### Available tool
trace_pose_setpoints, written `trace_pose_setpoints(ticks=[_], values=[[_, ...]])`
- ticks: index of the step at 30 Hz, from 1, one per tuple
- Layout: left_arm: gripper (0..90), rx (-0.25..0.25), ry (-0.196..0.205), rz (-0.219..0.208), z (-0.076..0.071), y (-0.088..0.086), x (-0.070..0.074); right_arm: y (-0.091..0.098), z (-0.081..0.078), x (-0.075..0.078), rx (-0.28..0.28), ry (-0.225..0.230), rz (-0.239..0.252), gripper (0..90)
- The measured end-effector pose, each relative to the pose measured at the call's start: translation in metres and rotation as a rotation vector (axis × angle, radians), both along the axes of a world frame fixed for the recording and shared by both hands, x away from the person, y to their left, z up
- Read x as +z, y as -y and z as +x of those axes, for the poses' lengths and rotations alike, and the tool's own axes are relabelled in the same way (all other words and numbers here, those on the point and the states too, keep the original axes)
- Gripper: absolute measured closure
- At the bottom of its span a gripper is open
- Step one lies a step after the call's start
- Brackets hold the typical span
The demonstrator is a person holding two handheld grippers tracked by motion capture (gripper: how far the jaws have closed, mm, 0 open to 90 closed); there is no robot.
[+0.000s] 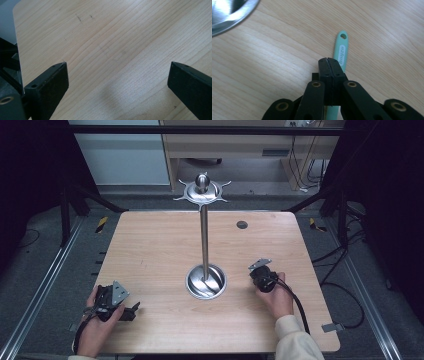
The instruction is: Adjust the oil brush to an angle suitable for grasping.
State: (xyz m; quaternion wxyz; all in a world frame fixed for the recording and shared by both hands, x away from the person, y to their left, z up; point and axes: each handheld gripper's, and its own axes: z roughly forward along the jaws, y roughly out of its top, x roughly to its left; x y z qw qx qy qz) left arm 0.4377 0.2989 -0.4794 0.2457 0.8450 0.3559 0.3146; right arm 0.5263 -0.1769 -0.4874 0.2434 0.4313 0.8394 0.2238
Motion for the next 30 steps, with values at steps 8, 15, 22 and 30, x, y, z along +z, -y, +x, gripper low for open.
trace_pose_setpoints(ticks=[8, 15, 22, 30], values=[[3.0, 0.000, -0.001, 0.000, 0.000, 0.000, 0.000, 0.010, -0.003, 0.017, -0.045, -0.031, 0.083, 89.2], [3.1, -0.001, -0.008, 0.002, 0.001, -0.001, 0.000, 0.033, -0.011, 0.036, -0.115, -0.106, 0.140, 83.4], [3.0, -0.003, -0.013, 0.006, 0.001, 0.000, -0.001, 0.042, -0.012, 0.037, -0.135, -0.203, 0.134, 71.1], [3.0, -0.004, -0.016, 0.008, 0.001, 0.000, -0.002, 0.033, -0.012, 0.036, -0.136, -0.271, 0.083, 69.5]])
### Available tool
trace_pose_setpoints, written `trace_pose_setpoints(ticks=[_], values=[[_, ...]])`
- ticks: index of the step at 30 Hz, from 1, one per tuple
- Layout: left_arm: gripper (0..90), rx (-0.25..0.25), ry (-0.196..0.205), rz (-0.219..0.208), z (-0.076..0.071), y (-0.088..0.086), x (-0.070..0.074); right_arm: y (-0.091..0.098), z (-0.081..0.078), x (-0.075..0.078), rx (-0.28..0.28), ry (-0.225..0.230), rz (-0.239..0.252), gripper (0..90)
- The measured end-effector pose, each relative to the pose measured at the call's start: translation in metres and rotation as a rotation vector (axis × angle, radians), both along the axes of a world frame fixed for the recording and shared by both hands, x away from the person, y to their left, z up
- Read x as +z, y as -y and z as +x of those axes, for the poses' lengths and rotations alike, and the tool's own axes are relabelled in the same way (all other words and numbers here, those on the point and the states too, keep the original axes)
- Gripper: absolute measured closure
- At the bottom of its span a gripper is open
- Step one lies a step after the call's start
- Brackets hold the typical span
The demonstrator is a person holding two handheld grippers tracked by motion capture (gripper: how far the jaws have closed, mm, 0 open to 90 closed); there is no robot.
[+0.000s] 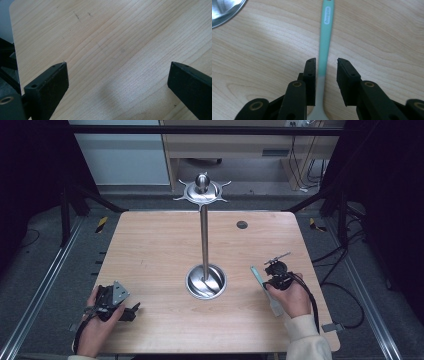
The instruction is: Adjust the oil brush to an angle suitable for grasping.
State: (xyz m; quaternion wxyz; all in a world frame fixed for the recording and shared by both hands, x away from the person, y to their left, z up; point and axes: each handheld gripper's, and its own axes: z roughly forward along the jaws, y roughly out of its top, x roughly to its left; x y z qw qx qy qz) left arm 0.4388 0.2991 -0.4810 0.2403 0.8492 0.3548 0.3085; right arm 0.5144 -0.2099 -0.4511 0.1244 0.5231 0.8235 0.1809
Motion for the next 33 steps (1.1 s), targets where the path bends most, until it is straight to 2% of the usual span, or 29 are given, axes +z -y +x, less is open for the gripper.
trace_pose_setpoints(ticks=[2, 7, 19, 33], values=[[3.0, -0.002, -0.006, 0.003, 0.000, 0.000, 0.000, -0.003, 0.001, -0.001, 0.011, -0.020, -0.017, 69.3], [3.0, -0.002, -0.010, 0.002, 0.000, 0.001, -0.001, -0.006, 0.007, -0.001, 0.021, -0.034, -0.043, 69.8], [3.1, -0.002, -0.011, 0.003, 0.000, 0.001, -0.001, -0.007, 0.011, -0.009, 0.015, -0.093, -0.053, 72.5], [3.0, -0.004, -0.013, 0.005, 0.001, 0.001, -0.002, -0.006, 0.012, -0.015, 0.000, -0.139, -0.043, 76.3]])
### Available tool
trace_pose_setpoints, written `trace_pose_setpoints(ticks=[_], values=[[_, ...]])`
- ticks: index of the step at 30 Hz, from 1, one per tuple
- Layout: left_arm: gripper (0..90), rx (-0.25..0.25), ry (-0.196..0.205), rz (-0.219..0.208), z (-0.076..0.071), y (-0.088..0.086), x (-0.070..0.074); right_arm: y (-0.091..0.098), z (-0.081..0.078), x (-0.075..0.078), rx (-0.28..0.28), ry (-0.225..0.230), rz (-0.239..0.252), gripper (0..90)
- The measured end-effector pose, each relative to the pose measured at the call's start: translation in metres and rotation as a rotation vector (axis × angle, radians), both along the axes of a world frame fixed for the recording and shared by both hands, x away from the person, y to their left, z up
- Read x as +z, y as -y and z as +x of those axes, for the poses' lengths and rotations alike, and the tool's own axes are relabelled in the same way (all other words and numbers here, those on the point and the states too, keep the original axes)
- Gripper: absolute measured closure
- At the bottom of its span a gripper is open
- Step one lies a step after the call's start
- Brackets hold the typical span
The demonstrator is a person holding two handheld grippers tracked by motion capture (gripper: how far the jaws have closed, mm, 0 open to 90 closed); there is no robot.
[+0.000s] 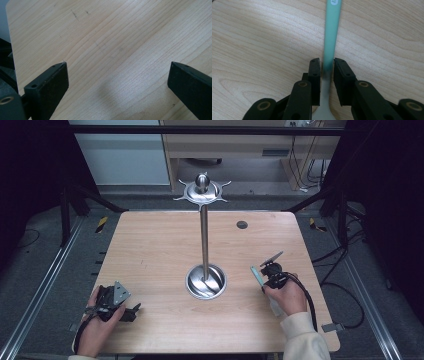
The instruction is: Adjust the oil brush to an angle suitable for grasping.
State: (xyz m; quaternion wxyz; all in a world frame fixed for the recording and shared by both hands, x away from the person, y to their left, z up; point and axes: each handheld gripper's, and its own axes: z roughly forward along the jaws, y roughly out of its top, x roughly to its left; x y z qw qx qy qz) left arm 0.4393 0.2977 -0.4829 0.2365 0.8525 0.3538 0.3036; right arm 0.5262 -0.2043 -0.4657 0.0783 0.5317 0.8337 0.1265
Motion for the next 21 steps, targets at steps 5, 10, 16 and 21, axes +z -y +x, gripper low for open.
trace_pose_setpoints(ticks=[5, 10, 16, 21], values=[[3.0, -0.002, 0.000, 0.001, 0.0001, 0.0004, -0.0002, 0.0004, 0.0004, -0.0009, -0.001, -0.010, 0.003, 78.0], [3.0, -0.002, -0.001, 0.002, 0.0001, 0.0004, -0.0002, 0.0007, 0.0010, -0.0020, 0.001, -0.013, 0.005, 79.2], [3.1, -0.003, -0.002, 0.002, 0.0002, 0.0005, -0.0003, 0.0015, 0.0015, -0.0023, -0.008, -0.018, 0.010, 81.0], [3.0, -0.003, 0.000, 0.001, 0.0000, 0.0005, -0.0002, 0.0020, 0.0016, -0.0022, -0.024, -0.021, 0.017, 81.8]])
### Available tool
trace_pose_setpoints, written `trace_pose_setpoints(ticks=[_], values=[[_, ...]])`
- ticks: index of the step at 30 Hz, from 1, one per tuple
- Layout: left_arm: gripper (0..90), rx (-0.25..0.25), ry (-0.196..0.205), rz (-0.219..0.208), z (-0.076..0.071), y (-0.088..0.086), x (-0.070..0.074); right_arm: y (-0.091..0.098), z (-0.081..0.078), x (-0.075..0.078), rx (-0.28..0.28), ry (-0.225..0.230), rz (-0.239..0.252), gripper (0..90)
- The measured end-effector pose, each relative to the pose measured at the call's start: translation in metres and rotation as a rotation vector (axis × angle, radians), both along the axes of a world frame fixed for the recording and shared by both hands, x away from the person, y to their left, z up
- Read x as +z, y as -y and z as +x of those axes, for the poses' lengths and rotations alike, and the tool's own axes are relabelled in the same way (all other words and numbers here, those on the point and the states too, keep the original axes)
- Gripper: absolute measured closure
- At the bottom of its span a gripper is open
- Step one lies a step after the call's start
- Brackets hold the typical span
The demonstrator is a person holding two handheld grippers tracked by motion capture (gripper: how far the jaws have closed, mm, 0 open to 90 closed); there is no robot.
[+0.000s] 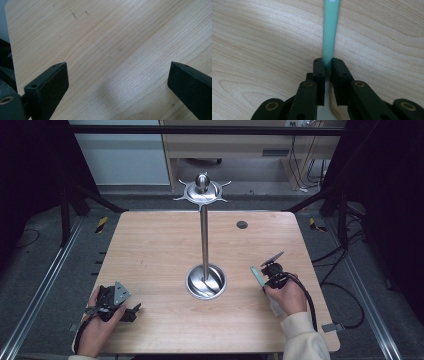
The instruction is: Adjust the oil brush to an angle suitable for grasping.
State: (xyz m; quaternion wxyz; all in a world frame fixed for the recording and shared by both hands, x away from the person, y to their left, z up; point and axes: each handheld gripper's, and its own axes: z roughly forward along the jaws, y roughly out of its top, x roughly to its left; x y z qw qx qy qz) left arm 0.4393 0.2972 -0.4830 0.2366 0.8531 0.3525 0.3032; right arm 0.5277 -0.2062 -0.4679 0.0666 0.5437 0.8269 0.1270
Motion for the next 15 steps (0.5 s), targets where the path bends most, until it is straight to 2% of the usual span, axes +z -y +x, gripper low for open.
trace_pose_setpoints(ticks=[7, 12, 13, 15], values=[[3.0, 0.001, 0.000, 0.000, 0.000, 0.000, 0.000, 0.004, -0.001, 0.007, 0.002, 0.024, 0.009, 82.4], [3.1, 0.004, 0.000, 0.002, 0.000, -0.001, 0.000, 0.008, -0.004, 0.023, -0.019, 0.082, 0.052, 82.5], [3.0, 0.004, 0.000, 0.002, 0.000, -0.001, 0.000, 0.008, -0.004, 0.023, -0.019, 0.082, 0.052, 82.5], [3.0, 0.008, -0.005, 0.003, 0.000, -0.002, 0.000, 0.009, -0.004, 0.037, -0.028, 0.125, 0.086, 82.5]])
